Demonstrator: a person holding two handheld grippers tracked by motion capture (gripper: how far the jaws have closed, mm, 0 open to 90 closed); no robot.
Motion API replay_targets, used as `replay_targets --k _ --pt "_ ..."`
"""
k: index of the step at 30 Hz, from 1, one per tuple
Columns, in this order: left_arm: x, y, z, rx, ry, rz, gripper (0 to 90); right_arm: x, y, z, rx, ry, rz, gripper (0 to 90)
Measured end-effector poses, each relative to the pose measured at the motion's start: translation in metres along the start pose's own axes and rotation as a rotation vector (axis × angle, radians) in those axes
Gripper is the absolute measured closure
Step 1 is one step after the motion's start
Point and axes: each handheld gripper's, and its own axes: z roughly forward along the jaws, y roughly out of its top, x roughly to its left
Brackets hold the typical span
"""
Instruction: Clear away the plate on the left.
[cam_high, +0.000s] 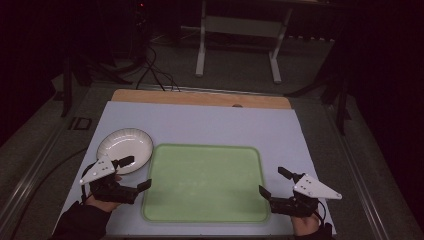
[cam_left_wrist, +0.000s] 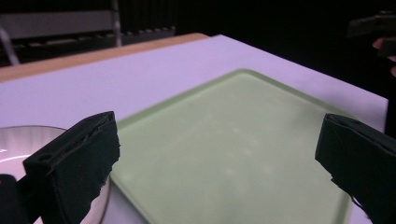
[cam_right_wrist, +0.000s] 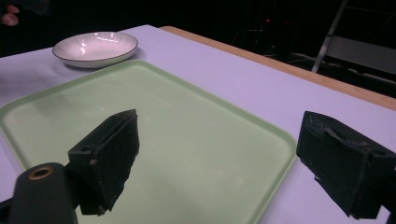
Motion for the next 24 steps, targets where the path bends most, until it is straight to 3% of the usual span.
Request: replay_targets --k 7,8,13,16,18,24 --pt "-0.003 0.002 0.005 0.034 -0.037 0.016 0.0 0.001 0.000 -0.001 -0.002 0.000 -0.003 13.1" --pt "-0.007 0.003 0.007 0.047 -0.059 0.043 0.0 0.002 0.001 -0.001 -0.001 0.003 -0.008 13.2" --pt "-0.014 0.006 0.013 0.070 -0.098 0.076 0.0 0.004 0.001 -0.002 -0.002 0.011 -0.011 13.1" --pt "-0.022 0.012 0.018 0.089 -0.128 0.091 0.0 0.006 0.002 -0.006 -0.022 0.013 -0.017 13.1" --pt "-0.025 0.018 0.019 0.082 -0.165 0.072 0.0 0.007 0.002 -0.007 -0.029 0.017 -0.017 13.1" --pt "-0.034 0.034 0.019 0.110 -0.199 0.113 0.0 0.008 0.003 -0.006 -0.036 0.027 -0.024 13.1"
